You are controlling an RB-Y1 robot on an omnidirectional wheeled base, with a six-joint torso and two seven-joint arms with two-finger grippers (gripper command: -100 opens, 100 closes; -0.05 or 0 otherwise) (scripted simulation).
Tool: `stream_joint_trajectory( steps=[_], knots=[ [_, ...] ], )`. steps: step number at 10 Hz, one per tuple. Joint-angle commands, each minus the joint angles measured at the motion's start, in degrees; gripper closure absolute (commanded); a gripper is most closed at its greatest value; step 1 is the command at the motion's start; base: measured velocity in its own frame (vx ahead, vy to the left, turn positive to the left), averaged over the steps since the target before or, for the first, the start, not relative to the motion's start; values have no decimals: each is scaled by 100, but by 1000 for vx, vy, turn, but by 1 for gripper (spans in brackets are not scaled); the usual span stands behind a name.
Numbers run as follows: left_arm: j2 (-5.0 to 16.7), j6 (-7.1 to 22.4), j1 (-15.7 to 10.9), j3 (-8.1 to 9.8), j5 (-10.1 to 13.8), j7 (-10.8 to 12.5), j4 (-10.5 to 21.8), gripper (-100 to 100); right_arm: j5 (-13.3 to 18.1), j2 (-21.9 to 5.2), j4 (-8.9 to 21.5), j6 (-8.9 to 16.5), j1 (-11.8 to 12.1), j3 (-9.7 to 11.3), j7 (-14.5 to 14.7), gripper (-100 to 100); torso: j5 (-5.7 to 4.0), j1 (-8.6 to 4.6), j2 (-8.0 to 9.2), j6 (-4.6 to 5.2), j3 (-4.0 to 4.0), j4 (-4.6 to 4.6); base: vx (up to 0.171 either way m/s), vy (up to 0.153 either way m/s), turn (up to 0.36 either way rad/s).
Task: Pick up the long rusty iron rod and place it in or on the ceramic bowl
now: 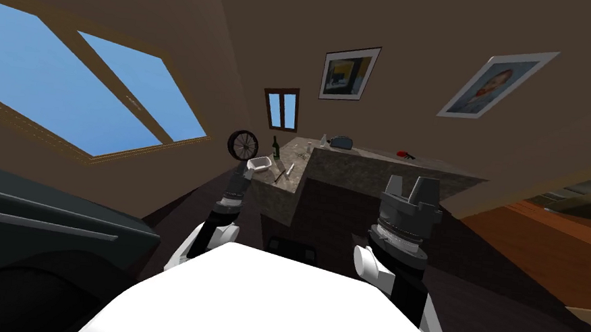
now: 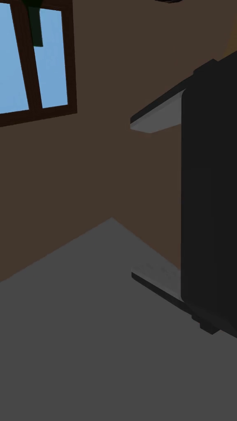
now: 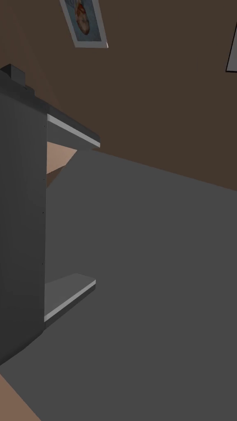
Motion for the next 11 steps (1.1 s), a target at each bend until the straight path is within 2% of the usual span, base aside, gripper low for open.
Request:
stream_joint_trajectory(
  steps=[1, 2, 3, 5, 6, 8, 9, 11],
  knots=[
    [286, 261, 157, 109, 174, -268, -12, -100, 0, 0, 0, 0, 0, 0, 0, 0, 0, 0, 0, 0, 0, 0, -152, -53, -181],
    [467, 438, 239, 190, 306, -431, 7, -100, 0, 0, 0, 0, 0, 0, 0, 0, -1, -5, 6, 0, 3, 1, -147, -56, -241],
    [483, 438, 239, 190, 306, -439, 7, -100, 0, 0, 0, 0, 0, 0, 0, 0, -1, -5, 6, 1, 3, 1, -93, -37, -69],
    [898, 793, 415, 361, 614, -780, 70, -100, 0, 0, 0, 0, 1, 0, 0, 0, 1, 6, -17, 0, -9, -3, -96, -35, -193],
    [905, 830, 415, 361, 614, -812, 70, -100, 0, 0, 0, 0, 0, 0, 0, 0, 1, 3, -10, 2, -6, -2, -83, -39, -117],
    [1304, 1195, 603, 541, 978, -1176, 172, -100, 0, 0, 0, 0, 1, 0, 0, 0, 0, 3, -18, 0, -10, -4, -95, -41, -241],
    [1362, 1265, 603, 541, 978, -1219, 172, -100, 0, 0, 0, 0, 0, 0, 0, 0, 0, 5, -12, 1, -7, -2, -74, -27, -107],
    [1741, 1632, 802, 724, 1359, -1599, 314, -100, 0, 0, 0, 0, 1, 0, 0, 0, 1, 7, -28, 1, -15, -5, -63, -48, -257]
  ],
)
